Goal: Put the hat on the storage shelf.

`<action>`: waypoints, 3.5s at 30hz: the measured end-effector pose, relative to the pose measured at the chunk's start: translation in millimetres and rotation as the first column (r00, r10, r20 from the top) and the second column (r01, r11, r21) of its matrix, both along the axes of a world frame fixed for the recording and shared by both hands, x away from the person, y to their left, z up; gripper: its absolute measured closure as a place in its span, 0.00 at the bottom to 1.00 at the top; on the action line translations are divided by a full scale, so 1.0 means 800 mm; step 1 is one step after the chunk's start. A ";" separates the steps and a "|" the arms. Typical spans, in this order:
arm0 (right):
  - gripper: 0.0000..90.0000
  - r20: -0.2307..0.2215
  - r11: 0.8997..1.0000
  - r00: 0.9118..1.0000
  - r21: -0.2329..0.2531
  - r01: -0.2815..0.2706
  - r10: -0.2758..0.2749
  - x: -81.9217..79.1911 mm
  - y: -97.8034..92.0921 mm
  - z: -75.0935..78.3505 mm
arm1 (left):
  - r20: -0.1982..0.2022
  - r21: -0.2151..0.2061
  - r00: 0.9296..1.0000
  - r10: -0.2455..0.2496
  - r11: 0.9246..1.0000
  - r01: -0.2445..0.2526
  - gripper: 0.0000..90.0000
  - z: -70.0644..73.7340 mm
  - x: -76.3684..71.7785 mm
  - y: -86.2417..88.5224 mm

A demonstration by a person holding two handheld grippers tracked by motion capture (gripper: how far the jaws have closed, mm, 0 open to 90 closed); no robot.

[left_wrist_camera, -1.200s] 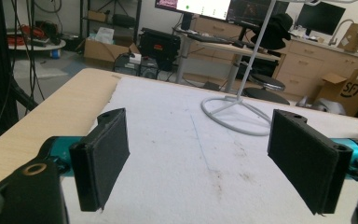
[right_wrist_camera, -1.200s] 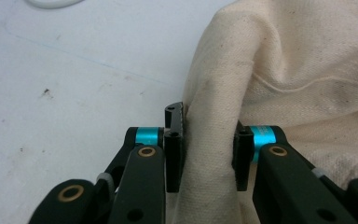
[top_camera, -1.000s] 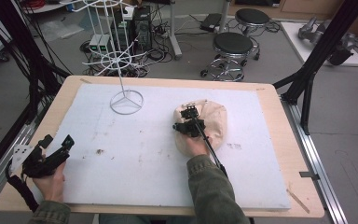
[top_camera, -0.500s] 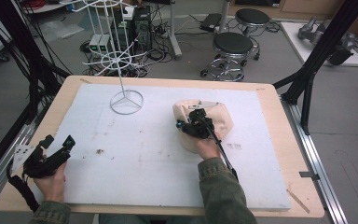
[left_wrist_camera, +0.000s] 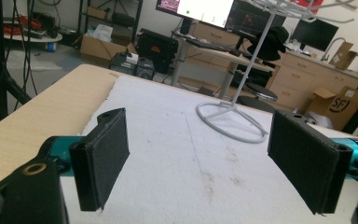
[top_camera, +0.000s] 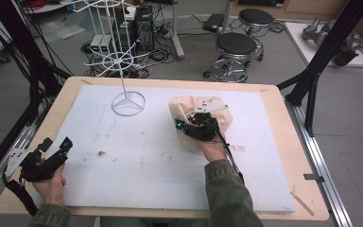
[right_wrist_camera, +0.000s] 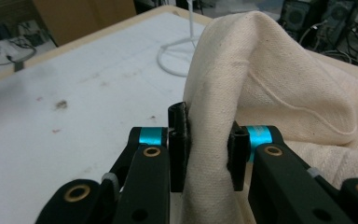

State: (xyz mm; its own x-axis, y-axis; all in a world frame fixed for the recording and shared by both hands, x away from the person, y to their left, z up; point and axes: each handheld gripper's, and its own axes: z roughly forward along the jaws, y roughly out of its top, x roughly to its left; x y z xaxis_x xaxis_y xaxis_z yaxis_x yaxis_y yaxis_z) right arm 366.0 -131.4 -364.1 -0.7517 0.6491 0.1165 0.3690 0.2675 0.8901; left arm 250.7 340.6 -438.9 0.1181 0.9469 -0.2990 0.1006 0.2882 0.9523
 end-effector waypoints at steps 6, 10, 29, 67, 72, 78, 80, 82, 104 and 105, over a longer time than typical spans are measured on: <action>0.84 0.011 0.997 0.999 0.067 -0.047 0.047 -0.002 -0.009 0.008 | -0.001 -0.010 1.000 0.005 1.000 -0.005 0.23 0.000 -0.001 0.002; 0.83 0.036 0.986 0.995 0.134 -0.102 0.098 -0.005 -0.013 0.013 | -0.003 -0.009 1.000 0.002 1.000 -0.002 0.23 -0.001 0.000 0.001; 0.83 0.196 0.960 0.975 0.237 -0.147 0.101 -0.007 -0.020 0.065 | -0.001 0.013 1.000 -0.020 1.000 0.020 0.23 -0.001 0.002 -0.008; 0.83 0.385 0.922 0.907 0.261 -0.286 0.173 0.023 0.048 0.208 | -0.010 0.012 0.999 -0.052 0.999 0.052 0.23 -0.004 0.001 -0.012; 0.83 0.408 0.920 0.895 0.252 -0.302 0.182 0.022 0.062 0.231 | -0.012 0.011 0.998 -0.054 0.998 0.054 0.23 -0.005 0.002 -0.012; 0.83 0.443 0.919 0.877 0.237 -0.313 0.185 0.015 0.073 0.257 | -0.007 0.010 0.998 -0.058 0.998 0.059 0.23 -0.004 0.001 -0.012; 0.83 0.450 0.919 0.874 0.238 -0.316 0.184 0.013 0.075 0.266 | -0.009 0.009 0.998 -0.059 0.998 0.059 0.23 -0.004 0.001 -0.012; 0.83 0.463 0.919 0.866 0.227 -0.321 0.188 0.010 0.078 0.276 | -0.010 0.009 0.998 -0.060 0.998 0.060 0.23 -0.004 0.000 -0.012; 0.83 0.521 0.915 0.815 0.146 -0.377 0.253 0.009 0.165 0.333 | 0.001 -0.046 0.999 -0.035 0.998 0.035 0.23 -0.005 -0.001 0.002; 0.83 0.511 0.916 0.820 0.140 -0.376 0.258 0.012 0.169 0.328 | 0.003 -0.050 0.999 -0.040 0.998 0.040 0.23 -0.005 -0.001 0.003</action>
